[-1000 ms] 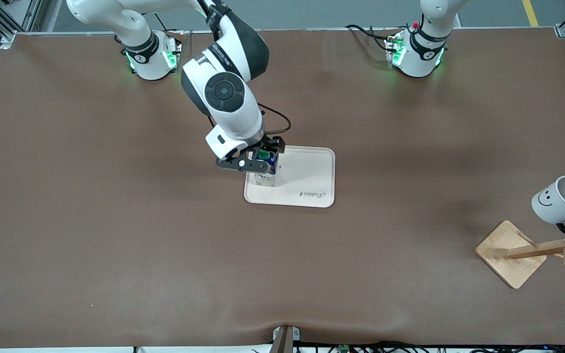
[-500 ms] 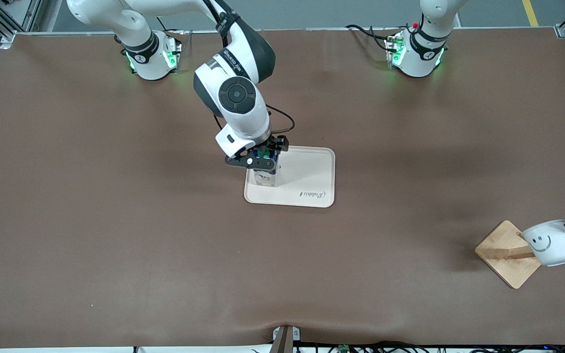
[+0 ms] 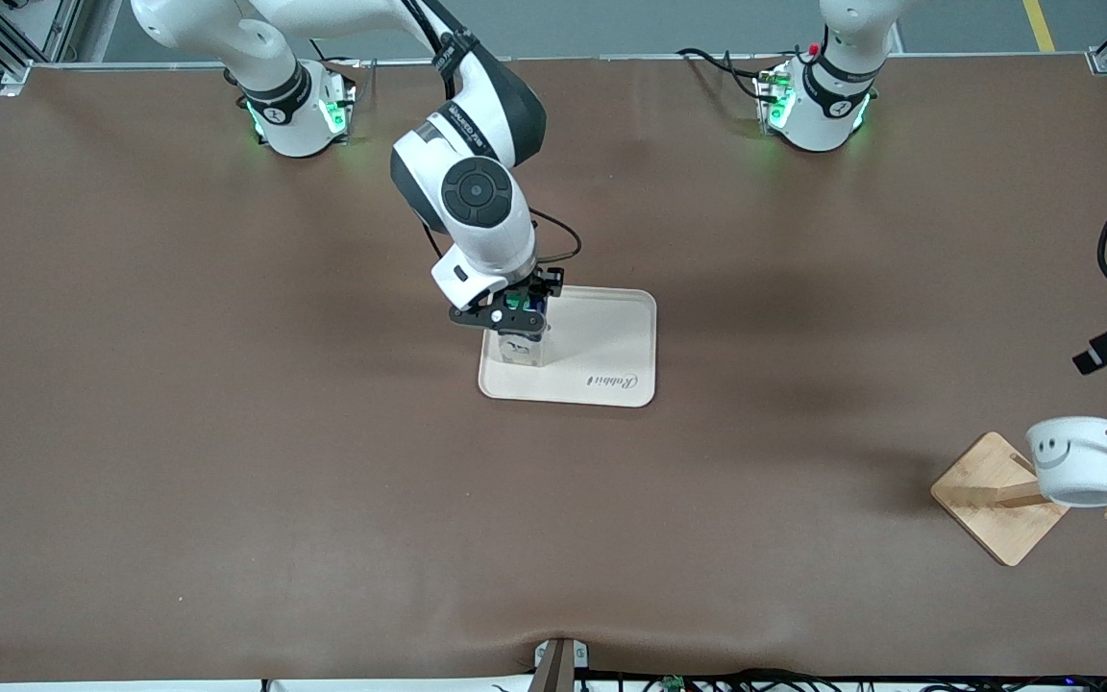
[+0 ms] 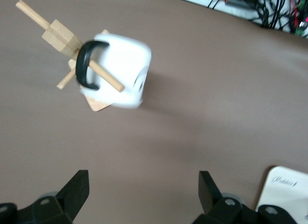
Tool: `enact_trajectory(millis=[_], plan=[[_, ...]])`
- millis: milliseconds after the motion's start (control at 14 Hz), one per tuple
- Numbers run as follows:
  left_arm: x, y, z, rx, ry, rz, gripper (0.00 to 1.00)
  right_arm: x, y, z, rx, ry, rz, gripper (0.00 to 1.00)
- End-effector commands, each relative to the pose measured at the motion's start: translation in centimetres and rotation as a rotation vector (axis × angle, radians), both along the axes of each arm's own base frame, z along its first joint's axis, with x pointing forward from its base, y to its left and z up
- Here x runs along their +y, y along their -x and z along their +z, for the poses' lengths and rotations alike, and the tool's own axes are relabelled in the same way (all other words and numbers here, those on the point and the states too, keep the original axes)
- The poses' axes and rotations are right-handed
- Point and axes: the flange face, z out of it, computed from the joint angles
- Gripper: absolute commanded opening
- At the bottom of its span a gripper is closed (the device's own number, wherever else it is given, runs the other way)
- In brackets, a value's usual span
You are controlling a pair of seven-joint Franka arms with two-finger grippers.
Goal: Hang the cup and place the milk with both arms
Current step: 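Grasp the milk carton with the right gripper and lift it, then carry the milk carton with the right gripper away from the tray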
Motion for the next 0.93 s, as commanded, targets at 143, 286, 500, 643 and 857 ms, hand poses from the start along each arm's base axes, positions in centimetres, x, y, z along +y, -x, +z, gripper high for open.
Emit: enact_trajectory(millis=[143,286,500,643,857], plan=[[-4.2,2.3,4.1,0.014,-0.109,-0.062,1.0,-3.0,-2.9,5.2,0.041,0.012,-0.099,0.0],[-4.6,2.9,4.4,0.057,-0.101,-0.072,1.0,-5.6,-4.7,9.0,0.088,0.042,-0.135,0.0],[-6.2,4.0,6.2,0.039,-0.112,-0.093,1.0,-12.1,-8.0,12.0,0.117,0.016,-0.222,0.0],[-8.4,5.0,7.4,0.027,-0.133,-0.131,1.0,-16.9,-8.7,13.6,0.149,0.023,-0.178,0.0],[-10.0,6.5,7.4,0.091,-0.131,-0.146,1.0,-27.0,-10.3,14.6,0.171,0.013,-0.167,0.0]])
